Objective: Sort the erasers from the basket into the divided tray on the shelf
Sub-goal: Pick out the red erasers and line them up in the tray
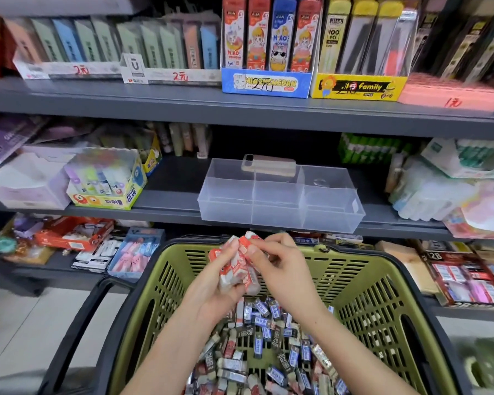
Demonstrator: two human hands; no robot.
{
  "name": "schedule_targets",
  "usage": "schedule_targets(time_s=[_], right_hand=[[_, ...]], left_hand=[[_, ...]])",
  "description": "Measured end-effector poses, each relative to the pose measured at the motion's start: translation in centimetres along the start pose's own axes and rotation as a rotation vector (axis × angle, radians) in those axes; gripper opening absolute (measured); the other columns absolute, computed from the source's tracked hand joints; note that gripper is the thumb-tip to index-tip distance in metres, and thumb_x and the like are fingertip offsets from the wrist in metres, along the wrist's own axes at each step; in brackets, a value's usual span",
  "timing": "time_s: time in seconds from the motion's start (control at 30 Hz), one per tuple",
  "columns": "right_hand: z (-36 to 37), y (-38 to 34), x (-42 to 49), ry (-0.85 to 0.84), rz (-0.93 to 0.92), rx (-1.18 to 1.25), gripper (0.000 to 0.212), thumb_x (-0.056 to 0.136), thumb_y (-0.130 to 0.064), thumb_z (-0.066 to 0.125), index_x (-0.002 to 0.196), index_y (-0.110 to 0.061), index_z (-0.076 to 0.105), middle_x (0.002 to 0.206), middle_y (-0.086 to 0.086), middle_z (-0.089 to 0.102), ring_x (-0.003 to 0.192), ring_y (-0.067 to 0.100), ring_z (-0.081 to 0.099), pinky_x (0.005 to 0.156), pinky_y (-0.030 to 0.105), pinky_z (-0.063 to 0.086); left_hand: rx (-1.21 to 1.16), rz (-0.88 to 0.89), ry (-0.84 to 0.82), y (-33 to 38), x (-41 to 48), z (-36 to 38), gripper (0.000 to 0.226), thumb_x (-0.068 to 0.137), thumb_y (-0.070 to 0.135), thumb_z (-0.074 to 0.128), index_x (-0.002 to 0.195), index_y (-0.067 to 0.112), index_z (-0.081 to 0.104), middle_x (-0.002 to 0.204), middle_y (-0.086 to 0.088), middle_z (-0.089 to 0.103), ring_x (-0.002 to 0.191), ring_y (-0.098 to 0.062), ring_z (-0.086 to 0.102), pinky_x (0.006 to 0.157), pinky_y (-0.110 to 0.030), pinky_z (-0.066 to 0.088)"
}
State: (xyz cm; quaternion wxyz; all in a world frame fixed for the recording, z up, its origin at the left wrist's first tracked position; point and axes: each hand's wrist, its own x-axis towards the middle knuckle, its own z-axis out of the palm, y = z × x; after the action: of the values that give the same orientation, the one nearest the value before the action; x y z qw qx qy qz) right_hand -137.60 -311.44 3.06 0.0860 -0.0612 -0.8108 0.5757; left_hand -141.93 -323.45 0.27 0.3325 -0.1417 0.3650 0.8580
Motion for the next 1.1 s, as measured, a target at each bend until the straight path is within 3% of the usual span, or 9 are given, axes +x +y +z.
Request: schedule_targets(time_s=[0.13,0.23,0.4,0.5,0.6,0.7,0.77,0.87,1.1], right_hand=[[0.0,-0.5,0.7,0.007,0.084,0.22,0.012,0.078,-0.022,0.074,0.084,-0.033,0.075,0.095,0.0,0.062,0.088,0.008,0.061,0.077,0.017,0.049],[-0.1,-0.9,0.9,-0.006,0.172,0.426,0.011,0.073,-0.013,0.079,0.078,-0.023,0.075,0.099,0.01,0.068,0.092,0.021,0.067,0.076,0.032,0.056],[-0.7,-2.4,0.8,0.038,0.007,0.199,0.022,0.076,-0.011,0.075,0.077,-0.033,0.073,0.096,0.002,0.054,0.088,0.01,0.059,0.081,0.027,0.051],[-1.3,-3.6,0.9,-0.058,-0.068,0.18,0.03,0.085,-0.007,0.065,0.083,-0.036,0.07,0.091,0.0,0.049,0.081,0.007,0.052,0.08,0.026,0.047],[-1.5,-4.0,1.3,-0.119,-0.058,0.184,0.029,0.088,-0.007,0.061,0.087,-0.034,0.071,0.094,0.004,0.053,0.084,0.011,0.055,0.082,0.027,0.048],[-1.6,-3.4,2.4,-0.07,-0.017,0.296,0.028,0.087,-0.007,0.062,0.086,-0.033,0.073,0.08,-0.001,0.066,0.065,0.008,0.056,0.062,0.019,0.049],[-2.0,-2.3,4.1,0.071,-0.048,0.198,0.022,0.089,-0.013,0.061,0.093,-0.032,0.071,0.064,-0.005,0.061,0.054,0.01,0.049,0.054,0.022,0.045],[-2.8,-0.5,7.4,0.211,-0.087,-0.053,0.024,0.091,-0.029,0.06,0.115,-0.026,0.061,0.066,0.004,0.058,0.063,0.024,0.056,0.068,0.038,0.05],[-4.9,2.3,11.6,0.108,0.038,-0.469,0.035,0.089,-0.045,0.055,0.109,-0.017,0.064,0.093,0.002,0.071,0.093,0.019,0.063,0.083,0.032,0.047]], left_hand=[[-0.055,0.046,-0.068,-0.1,-0.5,0.0,0.019,0.063,0.019,0.075,0.078,0.007,0.077,0.076,-0.013,0.07,0.061,-0.019,0.068,0.047,-0.03,0.054],[-0.048,0.083,-0.101,-0.5,-0.8,0.4,0.014,0.065,0.019,0.072,0.071,0.007,0.078,0.075,-0.012,0.072,0.063,-0.019,0.069,0.052,-0.029,0.056],[-0.053,0.166,-0.098,-0.1,-1.8,1.7,0.03,0.068,0.016,0.071,0.094,0.0,0.074,0.089,-0.015,0.072,0.073,-0.022,0.071,0.055,-0.031,0.055],[-0.031,0.242,-0.017,1.1,-2.0,2.3,0.075,0.062,0.012,0.073,0.132,-0.001,0.049,0.104,-0.018,0.063,0.077,-0.024,0.066,0.055,-0.033,0.054],[0.027,0.304,0.03,2.2,-2.0,2.6,0.088,0.06,0.012,0.072,0.141,0.004,0.038,0.105,-0.018,0.061,0.074,-0.022,0.065,0.051,-0.033,0.053],[0.052,0.344,0.076,3.1,-1.7,2.9,0.087,0.061,0.01,0.07,0.142,0.005,0.037,0.101,-0.016,0.061,0.074,-0.022,0.064,0.05,-0.033,0.053],[0.056,0.361,0.118,3.9,-1.3,2.7,0.087,0.059,0.012,0.07,0.14,0.004,0.04,0.091,-0.01,0.063,0.07,-0.021,0.065,0.054,-0.032,0.055],[0.077,0.415,0.133,5.7,-0.3,2.1,0.085,0.057,0.013,0.072,0.137,0.01,0.043,0.09,-0.006,0.064,0.067,-0.016,0.068,0.055,-0.032,0.056],[0.473,0.749,0.302,10.6,3.6,0.1,0.077,0.066,-0.003,0.08,0.119,0.042,0.048,0.109,-0.002,0.062,0.079,-0.007,0.068,0.061,-0.023,0.054]])
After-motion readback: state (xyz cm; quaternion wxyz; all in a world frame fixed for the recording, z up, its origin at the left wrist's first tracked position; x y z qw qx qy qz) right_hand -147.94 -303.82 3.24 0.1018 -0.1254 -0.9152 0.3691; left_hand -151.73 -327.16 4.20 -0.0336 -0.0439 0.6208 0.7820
